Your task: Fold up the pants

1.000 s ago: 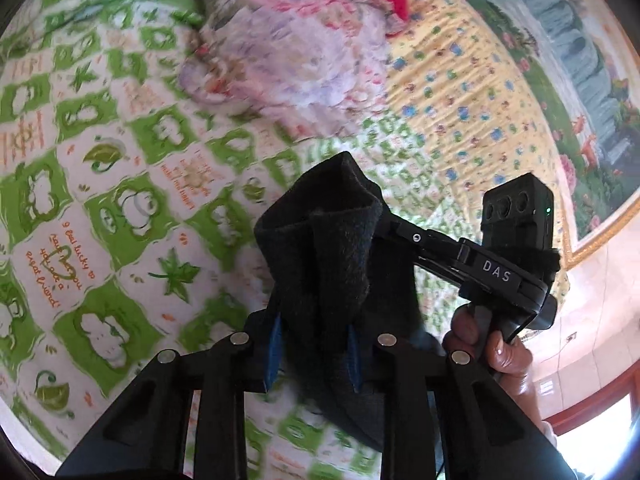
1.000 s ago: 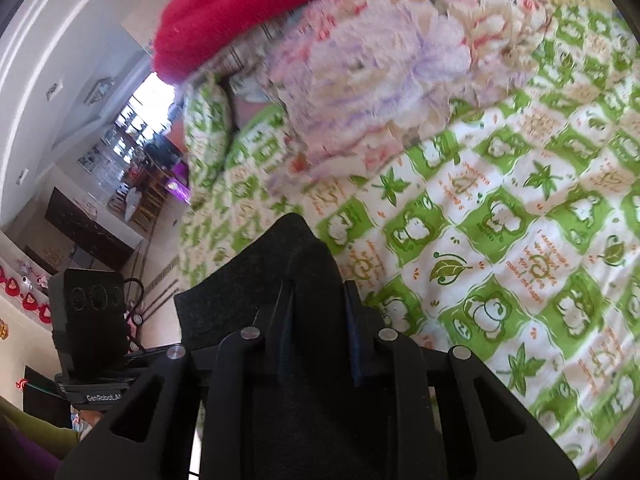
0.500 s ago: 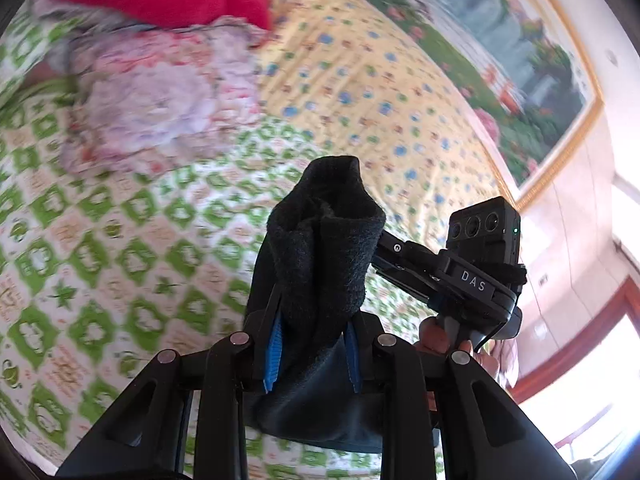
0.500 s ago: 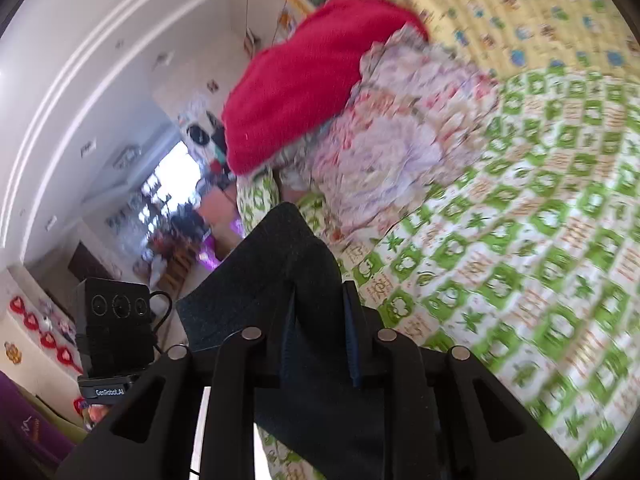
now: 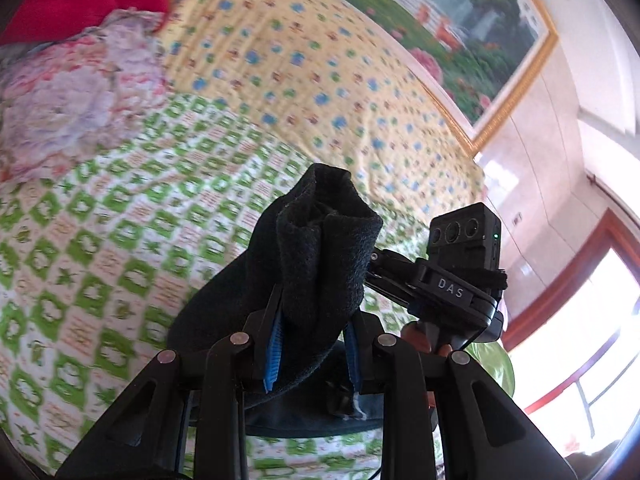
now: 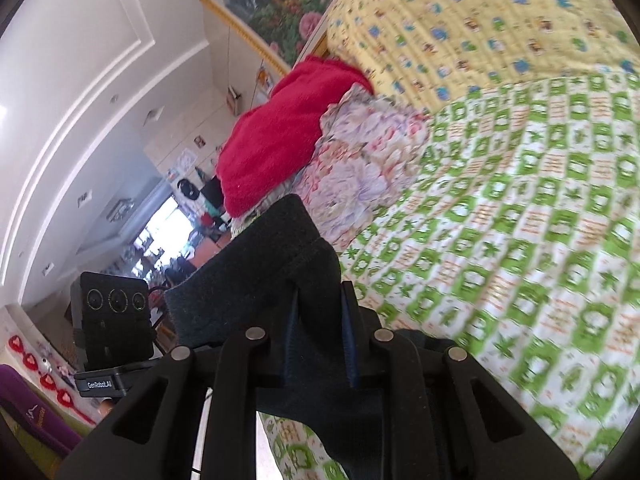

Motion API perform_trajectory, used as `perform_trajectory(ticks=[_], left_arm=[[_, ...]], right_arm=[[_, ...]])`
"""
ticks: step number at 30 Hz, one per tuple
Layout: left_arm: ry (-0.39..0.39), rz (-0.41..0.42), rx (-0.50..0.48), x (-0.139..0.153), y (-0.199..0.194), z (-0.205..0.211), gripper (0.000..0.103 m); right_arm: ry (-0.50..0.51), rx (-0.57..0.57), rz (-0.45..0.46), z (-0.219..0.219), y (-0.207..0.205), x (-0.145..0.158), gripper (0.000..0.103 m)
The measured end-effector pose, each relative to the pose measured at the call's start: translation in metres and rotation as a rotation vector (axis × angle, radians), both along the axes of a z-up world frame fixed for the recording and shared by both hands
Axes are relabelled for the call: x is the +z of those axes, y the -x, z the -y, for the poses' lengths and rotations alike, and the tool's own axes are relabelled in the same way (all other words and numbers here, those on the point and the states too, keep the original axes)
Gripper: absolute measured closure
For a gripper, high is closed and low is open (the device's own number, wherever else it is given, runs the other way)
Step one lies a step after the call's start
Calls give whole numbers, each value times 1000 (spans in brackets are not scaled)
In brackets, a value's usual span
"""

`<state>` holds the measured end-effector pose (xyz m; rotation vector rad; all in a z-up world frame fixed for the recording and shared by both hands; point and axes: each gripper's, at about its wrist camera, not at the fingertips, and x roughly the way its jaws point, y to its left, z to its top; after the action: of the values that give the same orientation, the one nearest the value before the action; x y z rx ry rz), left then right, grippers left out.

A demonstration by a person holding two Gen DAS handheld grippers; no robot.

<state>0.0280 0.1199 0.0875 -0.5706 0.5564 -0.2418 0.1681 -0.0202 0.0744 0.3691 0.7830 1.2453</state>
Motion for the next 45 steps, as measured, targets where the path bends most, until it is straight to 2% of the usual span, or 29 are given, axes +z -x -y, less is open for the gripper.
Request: perform_trajectory(ticks=[7, 16, 32, 36, 40, 45], left_arm=[[-47, -17, -101, -4, -13, 50, 78], [-77, -44, -196, -11, -25, 95, 78], [-140, -101, -317, -34, -42, 161, 78], [-192, -118, -335, -44, -46, 178, 78], [-235, -132, -346, -53, -47, 188, 78], [-244, -175, -360, -69, -50, 190, 78]], right_arm=[[-39, -79, -32, 55, 4, -12, 83], [-71, -177, -75, 108, 14, -33, 83], [-88, -302, -119, 177, 22, -63, 83], [-72, -332, -136, 188, 23, -73, 83], [-53, -357, -157, 195, 24, -85, 83], [-54, -401, -185, 207, 25, -92, 83]])
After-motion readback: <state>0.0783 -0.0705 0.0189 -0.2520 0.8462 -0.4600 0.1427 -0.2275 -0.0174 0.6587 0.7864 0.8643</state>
